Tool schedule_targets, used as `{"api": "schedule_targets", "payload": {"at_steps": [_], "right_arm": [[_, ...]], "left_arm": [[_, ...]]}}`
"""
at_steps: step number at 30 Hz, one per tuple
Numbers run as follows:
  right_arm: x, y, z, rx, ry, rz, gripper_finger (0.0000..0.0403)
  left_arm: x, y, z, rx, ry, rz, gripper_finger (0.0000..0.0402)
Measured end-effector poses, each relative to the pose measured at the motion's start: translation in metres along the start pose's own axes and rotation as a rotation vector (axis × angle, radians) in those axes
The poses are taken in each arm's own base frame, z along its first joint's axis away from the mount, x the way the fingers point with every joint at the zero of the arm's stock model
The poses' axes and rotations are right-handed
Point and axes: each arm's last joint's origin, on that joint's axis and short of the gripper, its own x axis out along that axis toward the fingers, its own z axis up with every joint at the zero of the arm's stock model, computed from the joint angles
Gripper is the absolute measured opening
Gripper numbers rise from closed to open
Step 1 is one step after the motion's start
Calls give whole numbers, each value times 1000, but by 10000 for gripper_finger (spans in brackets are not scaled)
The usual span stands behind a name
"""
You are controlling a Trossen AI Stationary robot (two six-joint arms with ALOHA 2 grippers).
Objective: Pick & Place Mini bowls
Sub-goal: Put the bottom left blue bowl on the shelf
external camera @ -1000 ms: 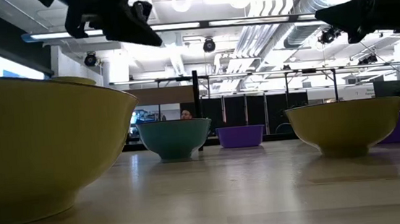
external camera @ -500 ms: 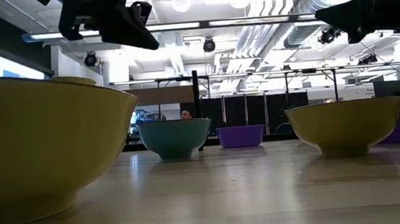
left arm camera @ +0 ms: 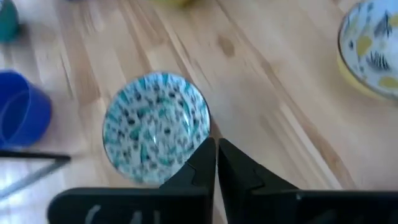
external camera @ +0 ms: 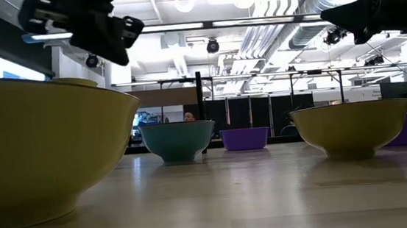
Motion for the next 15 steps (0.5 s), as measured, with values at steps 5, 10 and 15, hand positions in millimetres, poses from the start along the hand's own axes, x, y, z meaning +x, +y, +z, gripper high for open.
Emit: {"api": "schedule_targets", "payload": {"at_steps": [5,10,15], "right_arm": [[0,0,0,0,0,0,0],[0,0,0,0,-1,0,0],[1,0,-1,-1,7,3,0]], "left_arm": [[-4,-10,9,35,103,-52,43],[-8,-26,19,20,185,-159,47],[-4,-43,16,-39,329,-295,38]]}}
